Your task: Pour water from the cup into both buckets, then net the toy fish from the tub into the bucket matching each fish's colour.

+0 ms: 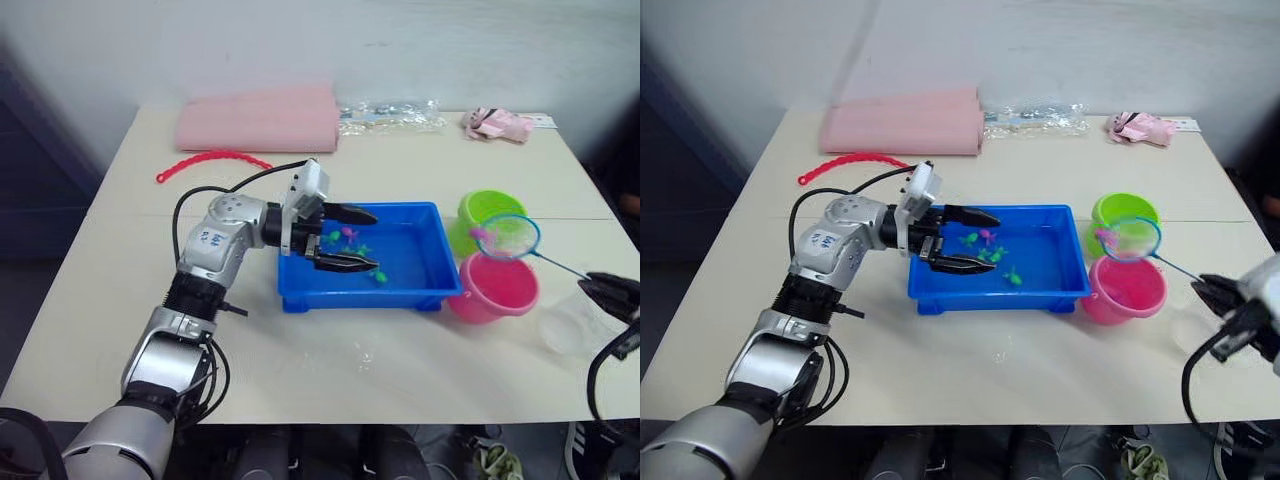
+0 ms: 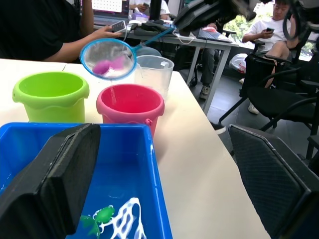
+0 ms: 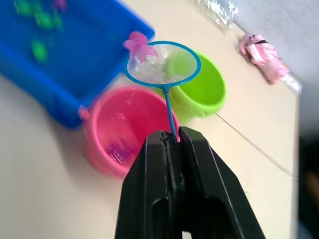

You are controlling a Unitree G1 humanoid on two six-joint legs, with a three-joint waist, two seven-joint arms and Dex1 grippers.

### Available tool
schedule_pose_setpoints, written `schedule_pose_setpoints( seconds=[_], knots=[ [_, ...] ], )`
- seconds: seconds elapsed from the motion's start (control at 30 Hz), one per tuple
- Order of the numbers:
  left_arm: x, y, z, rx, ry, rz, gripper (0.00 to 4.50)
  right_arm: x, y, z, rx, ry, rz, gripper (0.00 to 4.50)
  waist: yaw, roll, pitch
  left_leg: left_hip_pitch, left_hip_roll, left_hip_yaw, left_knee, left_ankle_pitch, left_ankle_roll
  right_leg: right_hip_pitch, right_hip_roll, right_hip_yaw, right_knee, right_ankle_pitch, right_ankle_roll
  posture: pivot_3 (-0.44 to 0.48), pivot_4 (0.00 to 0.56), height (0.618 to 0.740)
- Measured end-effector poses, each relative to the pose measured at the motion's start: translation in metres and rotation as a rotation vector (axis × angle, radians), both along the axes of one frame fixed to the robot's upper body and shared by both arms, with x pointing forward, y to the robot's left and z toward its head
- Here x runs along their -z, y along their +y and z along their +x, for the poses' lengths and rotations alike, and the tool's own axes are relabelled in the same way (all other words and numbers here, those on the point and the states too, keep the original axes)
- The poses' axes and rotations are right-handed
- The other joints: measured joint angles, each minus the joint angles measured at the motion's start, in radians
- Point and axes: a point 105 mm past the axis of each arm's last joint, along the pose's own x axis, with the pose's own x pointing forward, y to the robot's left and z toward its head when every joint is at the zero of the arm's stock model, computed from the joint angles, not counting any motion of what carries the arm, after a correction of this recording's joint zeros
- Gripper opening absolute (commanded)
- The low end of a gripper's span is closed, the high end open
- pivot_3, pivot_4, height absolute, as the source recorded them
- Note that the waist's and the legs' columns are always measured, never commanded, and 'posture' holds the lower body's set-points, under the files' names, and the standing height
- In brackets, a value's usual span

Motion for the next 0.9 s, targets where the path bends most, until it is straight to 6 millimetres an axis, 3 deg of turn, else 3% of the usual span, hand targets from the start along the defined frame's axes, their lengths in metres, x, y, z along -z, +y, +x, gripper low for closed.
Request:
schedule_pose_setpoints(
  seconds=[0.17, 0.3, 0.53, 0.67, 0.9],
  knots=[
    [0.002, 0.000, 0.004, -0.001, -0.002, 0.002, 4.47, 0.008, -0.010, -0.006, -0.065, -0.035, -0.512, 0.00, -0.002, 0.000, 0.000, 0.000, -0.001, 0.001, 0.000, 0.000, 0.000, 0.000, 0.000, 0.001, 0.000, 0.000, 0.000, 0.000, 0.150, 0.738],
    [0.003, 0.001, 0.005, -0.006, -0.007, 0.010, 4.47, 0.011, -0.019, -0.006, -0.108, -0.067, -0.742, 0.00, -0.003, 0.000, 0.000, 0.000, 0.000, 0.001, 0.000, 0.000, 0.000, 0.000, 0.000, 0.001, 0.000, 0.000, 0.000, 0.000, 0.150, 0.738],
    [0.006, 0.009, 0.010, -0.038, 0.004, 0.023, 4.47, -0.007, -0.021, 0.002, -0.028, -0.186, -0.536, 0.00, -0.002, 0.000, 0.000, 0.000, 0.000, -0.001, 0.000, 0.000, 0.000, 0.000, 0.000, 0.000, 0.000, 0.000, 0.000, 0.000, 0.150, 0.738],
    [0.008, 0.016, 0.013, -0.058, -0.029, 0.058, 4.47, -0.017, 0.006, 0.011, -0.101, -0.241, -0.334, 0.00, -0.003, 0.000, 0.000, 0.000, 0.001, -0.001, 0.000, 0.000, 0.000, 0.000, 0.000, 0.000, 0.000, 0.000, 0.000, 0.000, 0.150, 0.738],
    [0.013, 0.034, 0.016, -0.093, -0.051, 0.129, 4.47, 0.003, 0.055, 0.041, -0.338, -0.100, -0.280, 0.00, -0.004, 0.000, 0.000, 0.000, 0.000, -0.001, 0.001, 0.000, 0.000, 0.000, 0.000, 0.000, 0.001, 0.000, 0.000, 0.000, 0.150, 0.738]
  ],
)
